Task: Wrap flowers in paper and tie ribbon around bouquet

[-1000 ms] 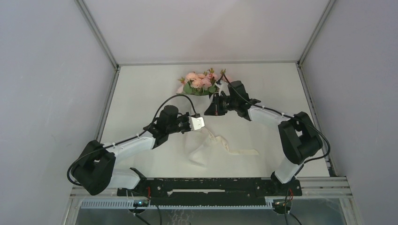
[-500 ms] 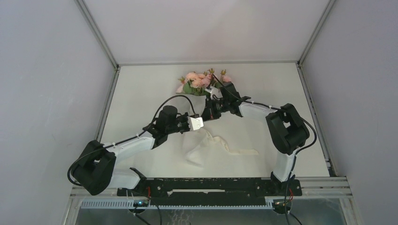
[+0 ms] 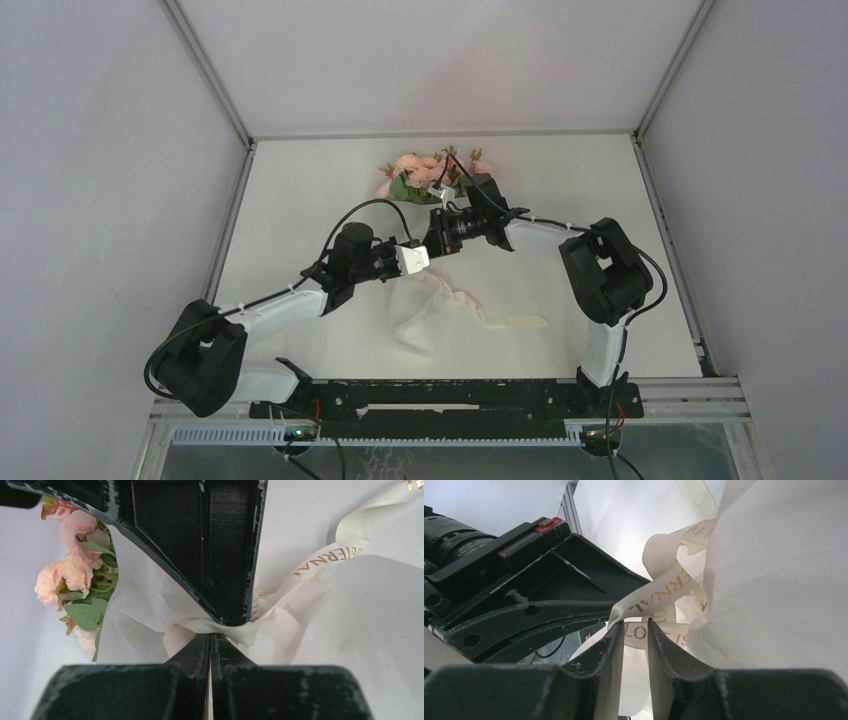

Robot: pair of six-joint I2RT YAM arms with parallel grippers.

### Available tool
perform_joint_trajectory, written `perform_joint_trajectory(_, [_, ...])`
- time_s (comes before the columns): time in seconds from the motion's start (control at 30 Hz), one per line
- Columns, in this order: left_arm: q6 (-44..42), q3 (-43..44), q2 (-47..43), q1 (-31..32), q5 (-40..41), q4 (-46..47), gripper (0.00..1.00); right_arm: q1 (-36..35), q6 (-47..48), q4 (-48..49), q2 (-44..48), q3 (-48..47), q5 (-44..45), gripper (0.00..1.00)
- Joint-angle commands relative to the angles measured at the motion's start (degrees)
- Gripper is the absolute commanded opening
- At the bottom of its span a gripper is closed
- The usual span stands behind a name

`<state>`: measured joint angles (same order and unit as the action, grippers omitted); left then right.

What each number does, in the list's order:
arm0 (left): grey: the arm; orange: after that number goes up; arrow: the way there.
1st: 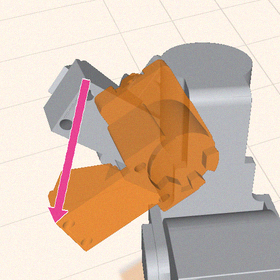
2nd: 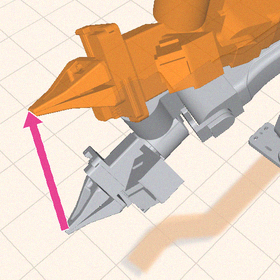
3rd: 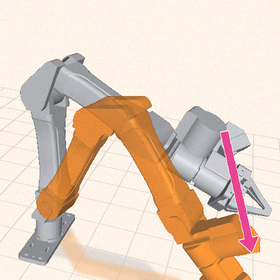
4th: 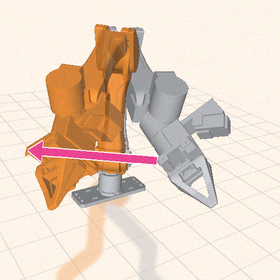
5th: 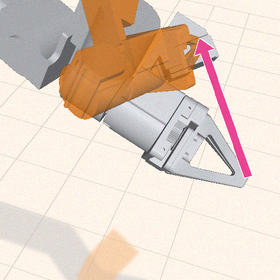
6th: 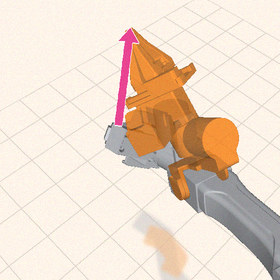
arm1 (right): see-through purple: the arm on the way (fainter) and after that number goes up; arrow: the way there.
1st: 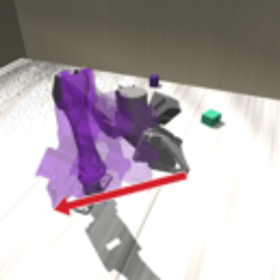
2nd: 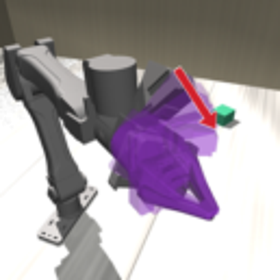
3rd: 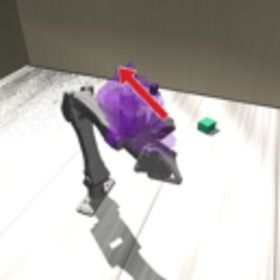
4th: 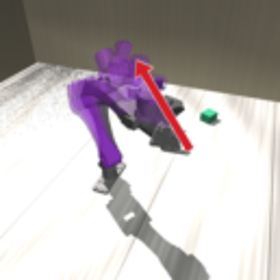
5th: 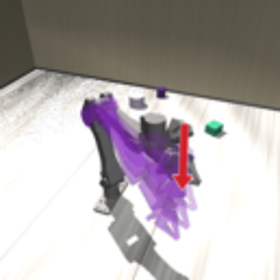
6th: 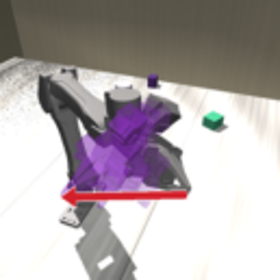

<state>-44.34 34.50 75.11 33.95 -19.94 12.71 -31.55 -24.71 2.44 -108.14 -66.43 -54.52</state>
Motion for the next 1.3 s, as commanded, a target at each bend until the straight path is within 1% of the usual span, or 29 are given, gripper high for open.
perform_joint_trajectory(0.0, [1.60, 0.53, -1.95, -0.64, -3.53, -0.36, 0.00, -0.45, -1.23, 6.57, 0.11, -0.45, 0.30, 0.34])
perform_joint_trajectory(0.13, [2.93, 0.31, -1.77, -0.81, -3.93, 1.15, 0.00, -0.85, -1.17, 7.07, -0.76, -0.45, 2.74, 0.39])
perform_joint_trajectory(0.33, [2.59, 0.38, -1.12, -0.96, -3.55, 1.90, 0.00, -1.31, 1.42, 4.59, -0.38, -0.45, 6.57, 0.40])
perform_joint_trajectory(0.43, [2.65, 0.31, -0.93, -1.04, -3.36, 2.36, 0.00, -1.61, 1.85, 4.46, -0.60, -0.45, 6.55, 0.43])
perform_joint_trajectory(0.5, [3.09, 0.30, -0.84, -0.95, -3.19, 2.87, 0.00, -1.81, 1.95, 4.62, -0.83, -0.46, 6.20, 0.43])
perform_joint_trajectory(0.57, [3.20, 0.39, -0.78, -0.98, -3.34, 3.08, 0.00, -1.96, 1.96, 4.80, -0.93, -0.45, 5.55, 0.40])
perform_joint_trajectory(0.63, [3.33, 0.31, -0.68, -0.97, -3.35, 3.38, 0.00, -2.16, 2.01, 5.03, -0.86, -0.45, 4.74, 0.33])
perform_joint_trajectory(0.77, [3.66, 0.24, -0.66, -0.99, -3.35, 3.86, 0.00, -2.06, 2.18, 4.63, -0.14, -0.26, 5.53, 0.12])
perform_joint_trajectory(0.83, [3.21, 0.14, -0.69, -0.96, -2.94, 3.88, 0.00, -1.65, 1.18, 6.09, 0.53, 0.69, 5.33, 0.03])
perform_joint_trajectory(0.87, [2.78, 0.09, -0.77, -1.01, -2.69, 3.87, 0.00, -1.32, 0.65, 6.86, 0.93, 1.30, 5.24, 0.00])
perform_joint_trajectory(0.9, [2.19, 0.05, -0.96, -1.04, -2.28, 3.72, 0.00, -0.91, 0.25, 7.48, 1.37, 1.92, 5.15, 0.00])
perform_joint_trajectory(1.0, [-0.76, -0.11, -2.03, -1.08, -1.90, 2.00, 0.05, 0.48, -0.80, 8.98, 2.82, 3.65, 5.22, 0.00])
perform_joint_trajectory(1.07, [-2.27, -0.06, -3.05, -1.27, -2.02, 0.42, 0.10, 0.83, -0.62, 9.14, 3.47, 4.21, 5.34, 0.00])
perform_joint_trajectory(1.13, [-4.00, 0.12, -3.83, -1.47, -2.62, -1.72, 0.11, 0.85, -0.47, 9.25, 3.59, 4.53, 5.03, 0.00])
perform_joint_trajectory(1.2, [-5.29, 0.12, -3.75, -1.50, -2.67, -2.49, 0.06, 0.73, -0.75, 9.77, 3.19, 4.51, 4.47, 0.00])
perform_joint_trajectory(1.27, [-6.00, 0.06, -3.21, -1.49, -2.28, -2.39, 0.05, 0.56, -1.09, 10.61, 2.79, 4.47, 4.21, 0.00])
